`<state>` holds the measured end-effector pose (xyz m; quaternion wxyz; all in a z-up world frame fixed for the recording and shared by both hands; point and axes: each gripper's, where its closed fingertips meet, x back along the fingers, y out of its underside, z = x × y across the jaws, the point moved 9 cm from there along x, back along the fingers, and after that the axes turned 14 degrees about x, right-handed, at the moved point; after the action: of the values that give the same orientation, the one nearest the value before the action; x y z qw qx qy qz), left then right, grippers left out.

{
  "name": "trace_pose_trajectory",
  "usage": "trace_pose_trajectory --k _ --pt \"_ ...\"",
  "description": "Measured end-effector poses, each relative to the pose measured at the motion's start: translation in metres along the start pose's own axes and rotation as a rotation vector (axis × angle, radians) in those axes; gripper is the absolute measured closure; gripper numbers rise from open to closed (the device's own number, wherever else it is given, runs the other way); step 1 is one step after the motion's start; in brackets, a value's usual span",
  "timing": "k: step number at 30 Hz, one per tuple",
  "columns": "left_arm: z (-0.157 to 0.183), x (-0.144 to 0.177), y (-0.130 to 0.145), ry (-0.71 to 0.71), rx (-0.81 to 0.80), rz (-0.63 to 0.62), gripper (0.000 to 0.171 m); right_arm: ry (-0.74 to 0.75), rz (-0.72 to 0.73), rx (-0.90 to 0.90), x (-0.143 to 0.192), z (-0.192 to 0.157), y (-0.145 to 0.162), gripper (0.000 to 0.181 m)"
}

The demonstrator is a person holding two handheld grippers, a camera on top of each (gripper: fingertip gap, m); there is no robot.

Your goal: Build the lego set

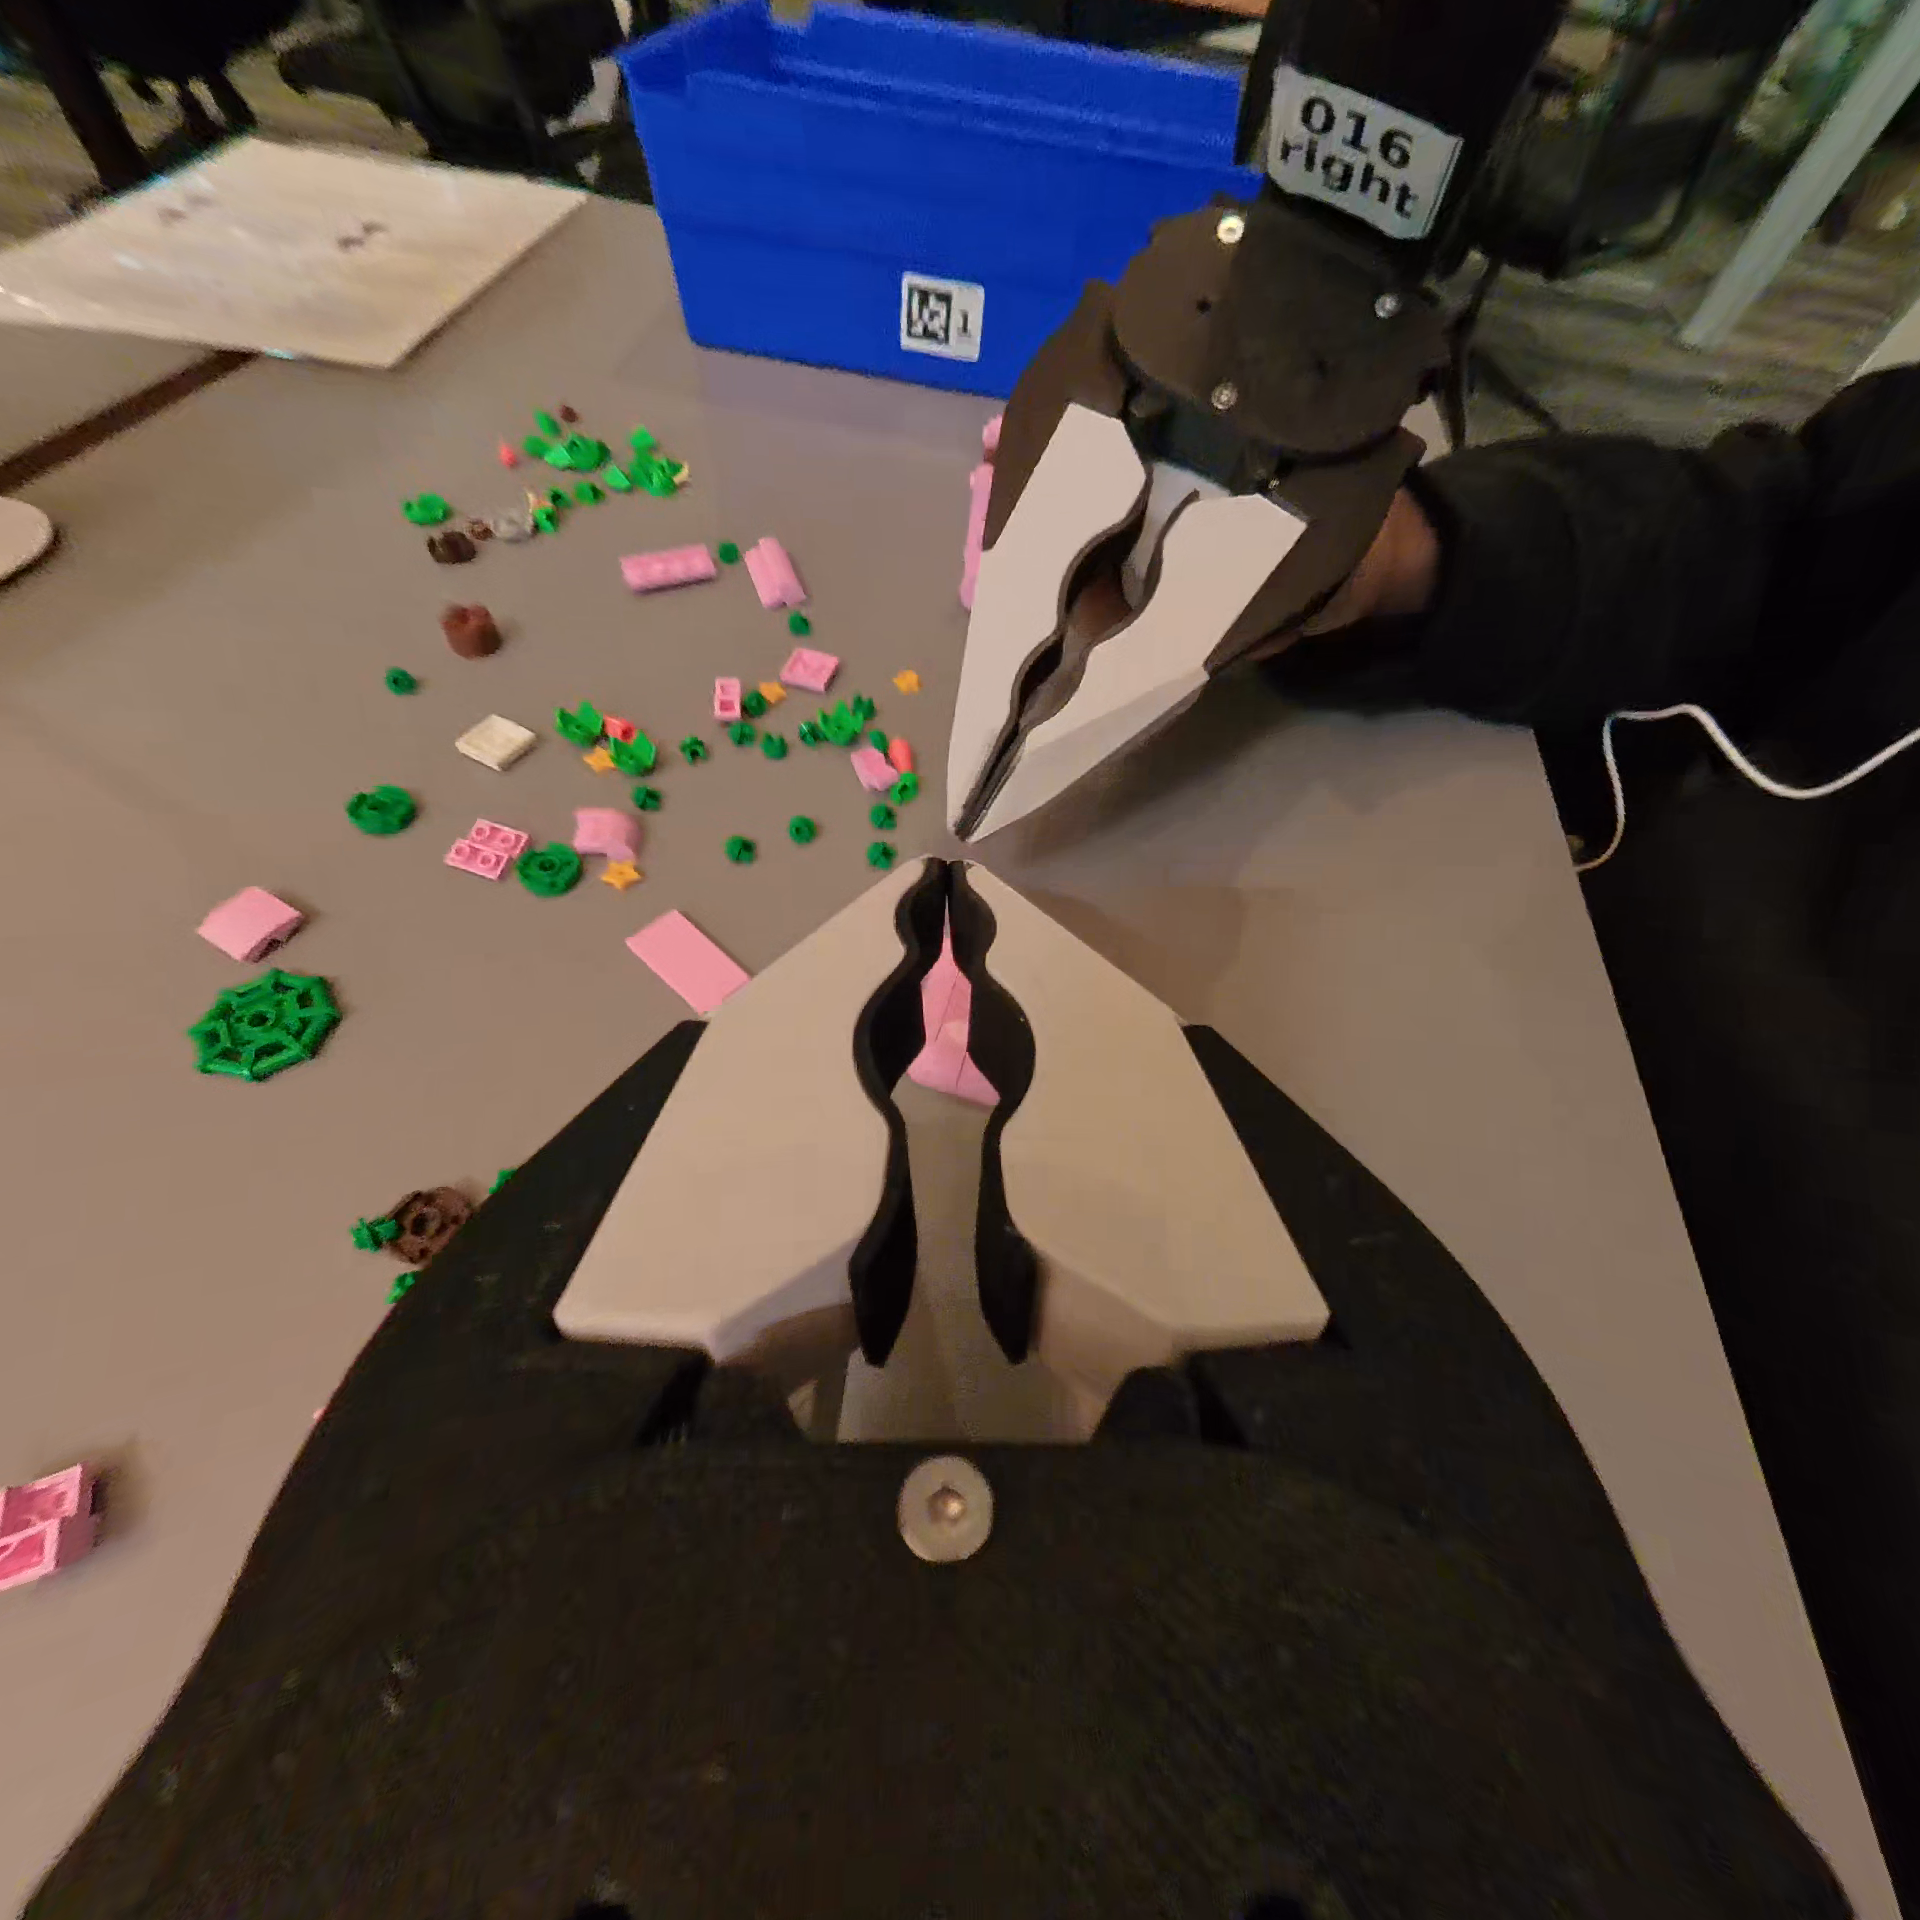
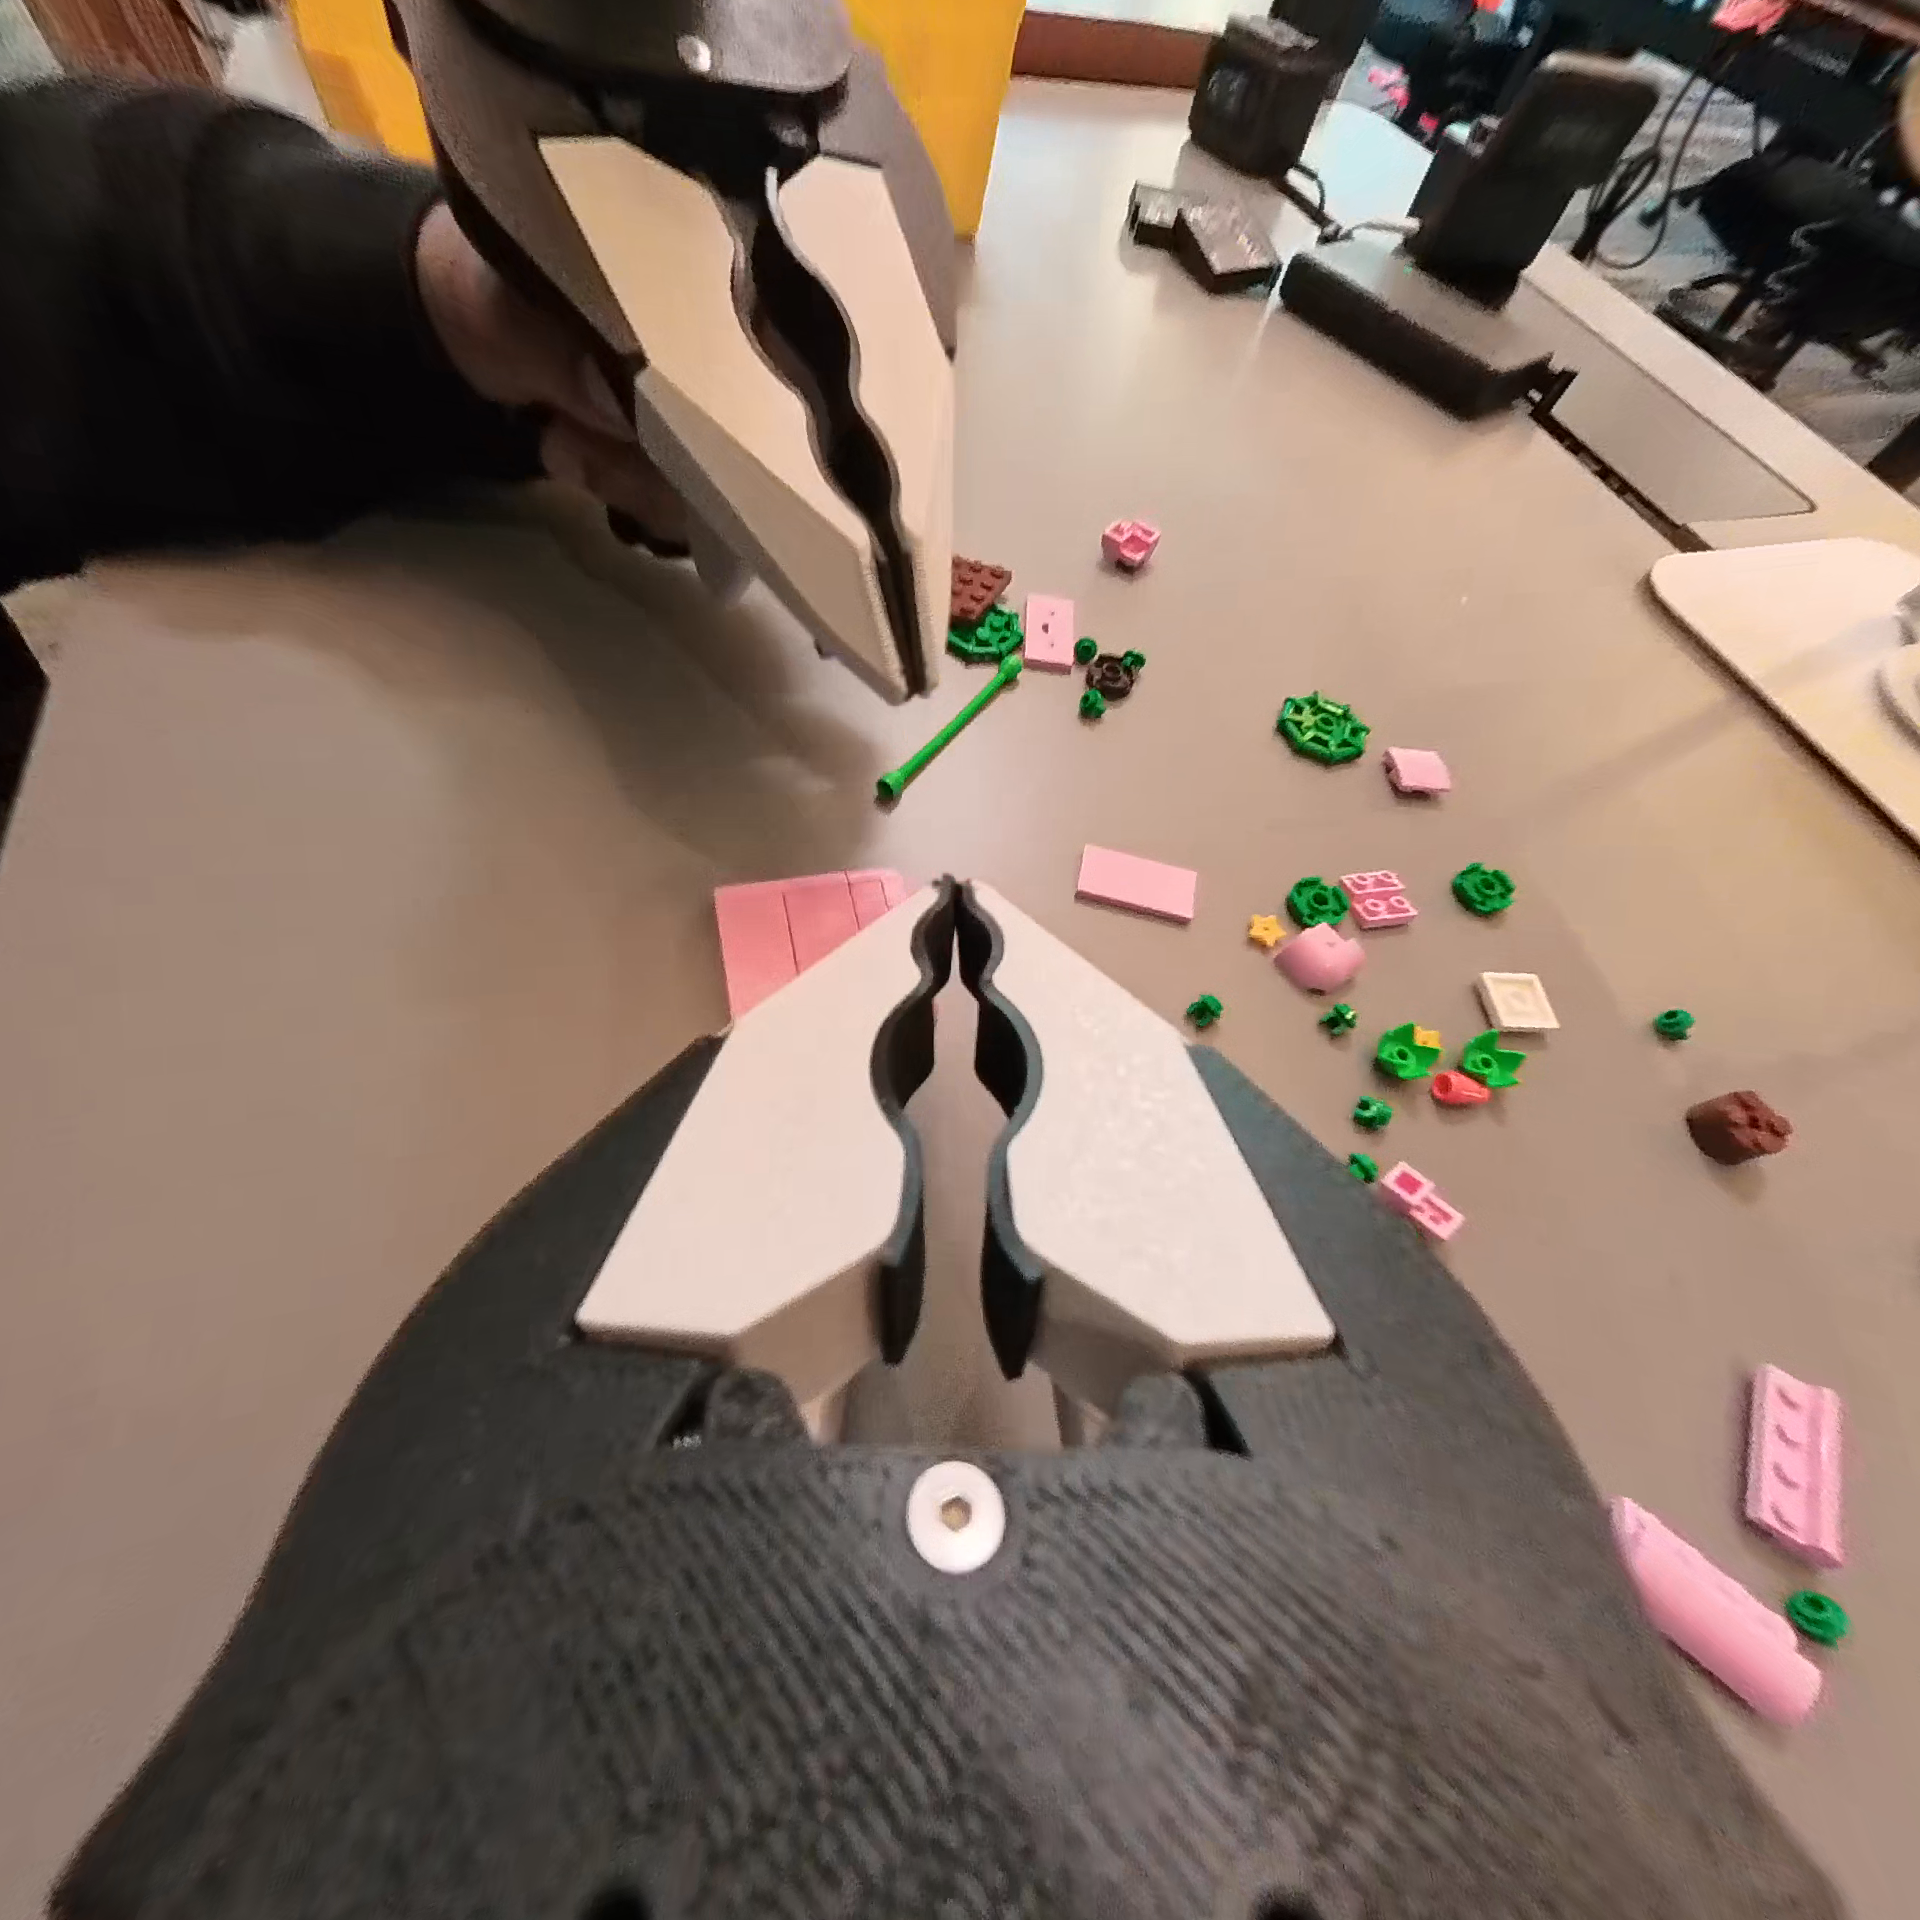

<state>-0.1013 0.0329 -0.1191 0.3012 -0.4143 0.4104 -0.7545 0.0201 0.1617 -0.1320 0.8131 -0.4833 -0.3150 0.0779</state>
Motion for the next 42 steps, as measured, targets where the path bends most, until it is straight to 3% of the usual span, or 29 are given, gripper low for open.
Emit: trace_pose_trajectory --k 4,6,12,32,38,42 --pt "0.008 -0.002 -0.003 0.031 -0.009 0.078 0.171 0.022 0.071 -0.024 0.004 0.002 -0.006 0.181" --pt "0.009 -0.004 -0.003 0.02 -0.009 0.092 0.168 0.05 0.092 -0.053 0.004 0.005 -0.006 0.164" --pt "0.005 -0.004 -0.004 -0.054 -0.02 0.128 0.157 0.075 0.13 -0.108 0.006 0.01 -0.004 0.149" --pt "0.004 -0.009 -0.002 -0.067 0.02 0.14 0.155 0.063 0.103 -0.064 -0.003 0.002 -0.006 0.144" --pt "-0.003 -0.007 -0.004 -0.112 0.059 0.18 0.134 0.046 0.104 -0.088 -0.005 0.002 -0.006 0.143" --pt "-0.023 0.003 -0.021 -0.253 0.151 0.294 0.113 0.057 0.111 -0.087 -0.004 0.003 -0.006 0.143"
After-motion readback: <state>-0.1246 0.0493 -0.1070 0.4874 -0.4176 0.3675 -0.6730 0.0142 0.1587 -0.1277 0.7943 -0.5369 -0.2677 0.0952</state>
